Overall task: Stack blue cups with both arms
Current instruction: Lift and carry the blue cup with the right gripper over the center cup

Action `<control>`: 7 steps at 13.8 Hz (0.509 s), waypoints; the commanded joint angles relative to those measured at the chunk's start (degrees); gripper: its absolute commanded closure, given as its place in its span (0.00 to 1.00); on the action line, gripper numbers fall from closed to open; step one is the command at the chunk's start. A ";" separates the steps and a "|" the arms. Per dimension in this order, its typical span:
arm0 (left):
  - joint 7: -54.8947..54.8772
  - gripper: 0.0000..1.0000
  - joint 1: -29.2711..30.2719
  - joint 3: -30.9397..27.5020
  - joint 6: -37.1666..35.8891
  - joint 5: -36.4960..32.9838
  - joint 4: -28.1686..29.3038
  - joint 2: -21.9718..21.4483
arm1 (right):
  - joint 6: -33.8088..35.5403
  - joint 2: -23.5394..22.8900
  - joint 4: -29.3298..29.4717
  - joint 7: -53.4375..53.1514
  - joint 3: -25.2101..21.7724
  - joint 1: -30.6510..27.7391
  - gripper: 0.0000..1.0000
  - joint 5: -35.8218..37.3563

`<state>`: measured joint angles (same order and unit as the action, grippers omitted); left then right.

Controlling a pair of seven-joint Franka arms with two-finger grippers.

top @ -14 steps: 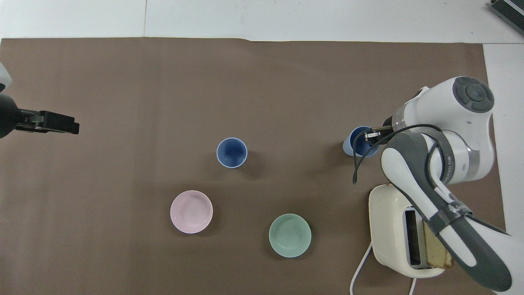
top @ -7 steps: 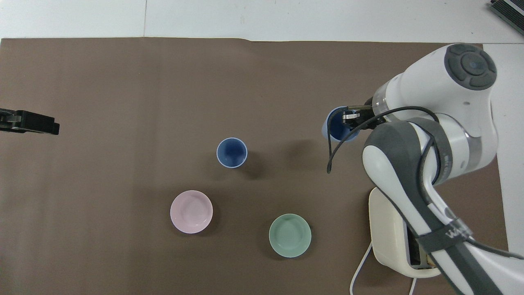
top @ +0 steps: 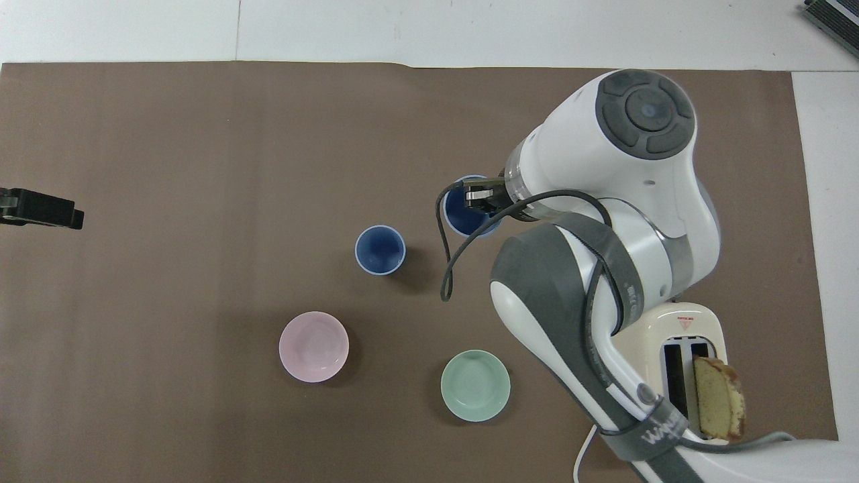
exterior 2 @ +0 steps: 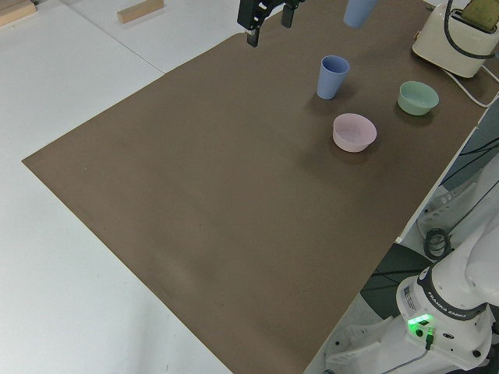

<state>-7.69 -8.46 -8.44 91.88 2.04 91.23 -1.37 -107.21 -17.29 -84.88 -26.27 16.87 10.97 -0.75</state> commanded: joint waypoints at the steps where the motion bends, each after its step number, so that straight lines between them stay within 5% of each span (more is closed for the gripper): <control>1: -0.84 0.00 0.90 0.53 -1.35 -0.64 -1.15 0.32 | 1.21 -3.27 6.20 -2.63 0.09 2.82 1.00 0.57; 7: -0.93 0.00 0.90 0.53 -1.35 -0.64 -1.06 0.32 | 0.43 -9.59 12.45 -11.59 -0.09 8.97 1.00 3.04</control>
<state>-7.74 -8.40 -8.36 91.77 2.04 91.23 -1.37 -107.20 -23.26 -76.68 -35.34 16.74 19.22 0.99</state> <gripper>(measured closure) 0.000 0.965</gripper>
